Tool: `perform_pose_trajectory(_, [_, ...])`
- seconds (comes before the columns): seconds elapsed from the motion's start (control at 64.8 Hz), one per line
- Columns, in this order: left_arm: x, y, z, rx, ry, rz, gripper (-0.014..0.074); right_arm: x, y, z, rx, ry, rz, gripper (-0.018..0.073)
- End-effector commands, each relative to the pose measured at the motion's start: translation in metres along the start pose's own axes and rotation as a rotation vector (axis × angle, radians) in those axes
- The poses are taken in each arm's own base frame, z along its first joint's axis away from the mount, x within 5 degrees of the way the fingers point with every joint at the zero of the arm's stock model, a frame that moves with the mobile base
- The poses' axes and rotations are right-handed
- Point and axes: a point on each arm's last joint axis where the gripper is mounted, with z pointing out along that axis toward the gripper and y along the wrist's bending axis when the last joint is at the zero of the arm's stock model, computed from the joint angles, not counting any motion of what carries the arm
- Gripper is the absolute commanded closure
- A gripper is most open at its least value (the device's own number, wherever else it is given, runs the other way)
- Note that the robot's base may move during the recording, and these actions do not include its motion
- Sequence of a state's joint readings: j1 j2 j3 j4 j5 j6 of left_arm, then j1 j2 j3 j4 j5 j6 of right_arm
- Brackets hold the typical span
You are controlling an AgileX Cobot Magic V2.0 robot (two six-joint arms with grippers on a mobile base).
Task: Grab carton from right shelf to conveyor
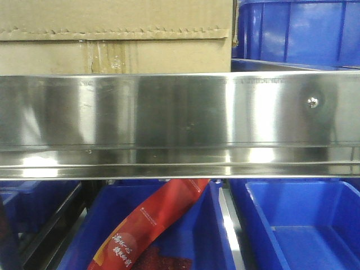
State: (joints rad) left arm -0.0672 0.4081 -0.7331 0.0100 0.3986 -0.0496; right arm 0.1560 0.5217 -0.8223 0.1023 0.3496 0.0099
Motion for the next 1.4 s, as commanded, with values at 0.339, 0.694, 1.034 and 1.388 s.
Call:
perform_pose_trajectory(0.339, [-0.083, -0.044, 0.111, 0.2, 0.353, 0.066, 0.0162, -0.071, 0.056, 0.098, -0.264, 0.44, -0.034, 0.0001])
perform_pose_trajectory(0.694, [-0.108, -0.045, 0.212, 0.004, 0.61, 0.117, 0.0162, -0.089, 0.083, 0.181, -0.241, 0.654, 0.024, 0.0001])
perform_pose_trajectory(1.034, [-0.08, -0.023, 0.285, -0.074, 0.718, 0.055, 0.0162, -0.043, 0.099, 0.261, -0.213, 0.753, 0.04, 0.0001])
perform_pose_trajectory(1.388, [-0.044, -0.015, 0.318, -0.089, 0.812, 0.04, 0.0186, 0.001, 0.105, 0.301, -0.196, 0.825, 0.037, 0.0027])
